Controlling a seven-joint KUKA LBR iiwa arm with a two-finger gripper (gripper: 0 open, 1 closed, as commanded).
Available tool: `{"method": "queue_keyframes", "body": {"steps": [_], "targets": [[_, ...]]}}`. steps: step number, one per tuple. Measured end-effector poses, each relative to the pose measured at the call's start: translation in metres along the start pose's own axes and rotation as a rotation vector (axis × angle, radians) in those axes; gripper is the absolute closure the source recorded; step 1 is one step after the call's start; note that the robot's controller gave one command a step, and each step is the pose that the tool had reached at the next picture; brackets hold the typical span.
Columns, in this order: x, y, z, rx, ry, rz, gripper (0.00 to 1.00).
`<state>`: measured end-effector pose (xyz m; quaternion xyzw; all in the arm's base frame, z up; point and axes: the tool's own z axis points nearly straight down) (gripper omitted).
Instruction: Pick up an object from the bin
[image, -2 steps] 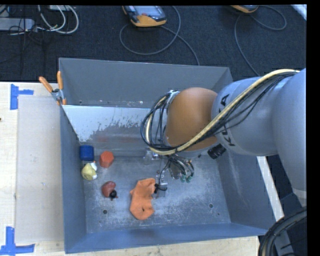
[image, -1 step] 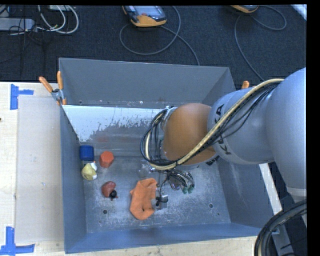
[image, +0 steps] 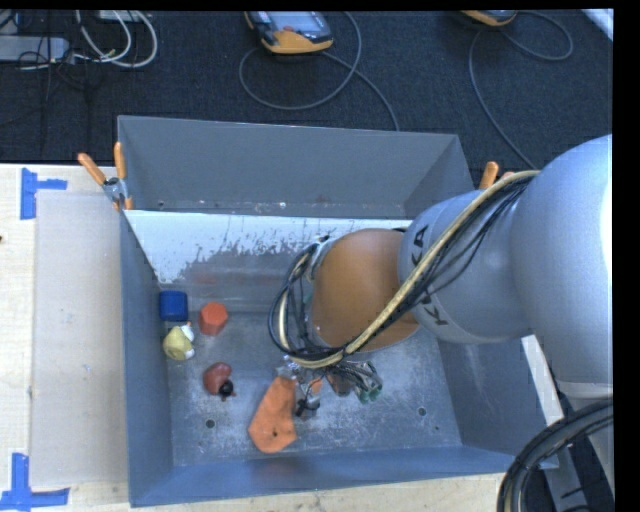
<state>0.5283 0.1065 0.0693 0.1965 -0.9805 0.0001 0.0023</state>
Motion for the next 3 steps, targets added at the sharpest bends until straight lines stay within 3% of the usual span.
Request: {"method": "queue_keyframes", "body": {"steps": [1,2,3], "targets": [[0.000,0.000,0.000,0.000,0.000,0.001,1.00],[-0.003,0.004,-0.038,-0.002,0.009,-0.029,1.00],[0.001,-0.007,-0.141,-0.001,0.000,-0.092,1.00]]}}
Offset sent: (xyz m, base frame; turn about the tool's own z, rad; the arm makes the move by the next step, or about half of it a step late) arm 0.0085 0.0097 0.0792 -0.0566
